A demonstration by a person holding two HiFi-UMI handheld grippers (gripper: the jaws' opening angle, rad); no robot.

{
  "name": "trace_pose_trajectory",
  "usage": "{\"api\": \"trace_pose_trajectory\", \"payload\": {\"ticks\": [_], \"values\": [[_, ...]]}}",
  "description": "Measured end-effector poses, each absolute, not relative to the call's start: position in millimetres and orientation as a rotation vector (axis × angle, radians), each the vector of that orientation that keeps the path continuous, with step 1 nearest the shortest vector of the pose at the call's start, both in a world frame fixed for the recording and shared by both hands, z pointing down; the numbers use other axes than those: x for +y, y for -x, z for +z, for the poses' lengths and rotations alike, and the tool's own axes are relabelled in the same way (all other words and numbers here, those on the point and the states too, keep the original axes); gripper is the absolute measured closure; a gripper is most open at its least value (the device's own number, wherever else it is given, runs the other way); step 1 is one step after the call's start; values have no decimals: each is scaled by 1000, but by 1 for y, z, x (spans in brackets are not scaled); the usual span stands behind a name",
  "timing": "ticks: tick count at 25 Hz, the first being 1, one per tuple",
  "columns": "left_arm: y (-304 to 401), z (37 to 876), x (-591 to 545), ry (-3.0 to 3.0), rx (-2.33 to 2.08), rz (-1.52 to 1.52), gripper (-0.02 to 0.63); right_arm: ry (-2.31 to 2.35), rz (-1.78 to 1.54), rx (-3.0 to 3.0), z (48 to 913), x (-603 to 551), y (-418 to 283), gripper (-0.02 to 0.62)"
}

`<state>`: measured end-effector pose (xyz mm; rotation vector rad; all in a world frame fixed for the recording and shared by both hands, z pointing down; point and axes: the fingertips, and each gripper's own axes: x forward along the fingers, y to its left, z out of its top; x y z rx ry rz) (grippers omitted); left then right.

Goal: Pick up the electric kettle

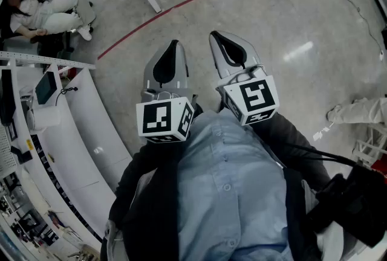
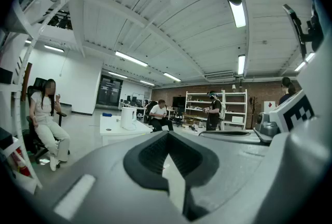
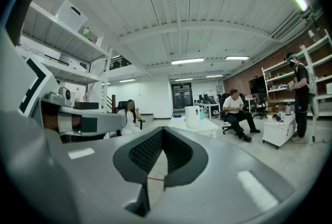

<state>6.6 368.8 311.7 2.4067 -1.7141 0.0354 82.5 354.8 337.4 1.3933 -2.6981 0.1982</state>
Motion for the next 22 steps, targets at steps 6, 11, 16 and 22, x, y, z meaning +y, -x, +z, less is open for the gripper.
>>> {"api": "trace_pose_trajectory", "payload": {"ticks": [6, 11, 16, 22], "values": [[-15, 316, 367, -2418, -1735, 40, 603, -1402, 196, -2709, 337, 352, -91, 571], [-29, 322, 366, -2413, -1713, 65, 603, -1395, 242, -2715, 343, 354, -101, 572], [-56, 326, 361, -2423, -1684, 94, 603, -1393, 324, -2723, 351, 351, -125, 569], [-94, 329, 349, -2433, -1668, 148, 603, -1424, 368, -2711, 360, 340, -165, 569]]}}
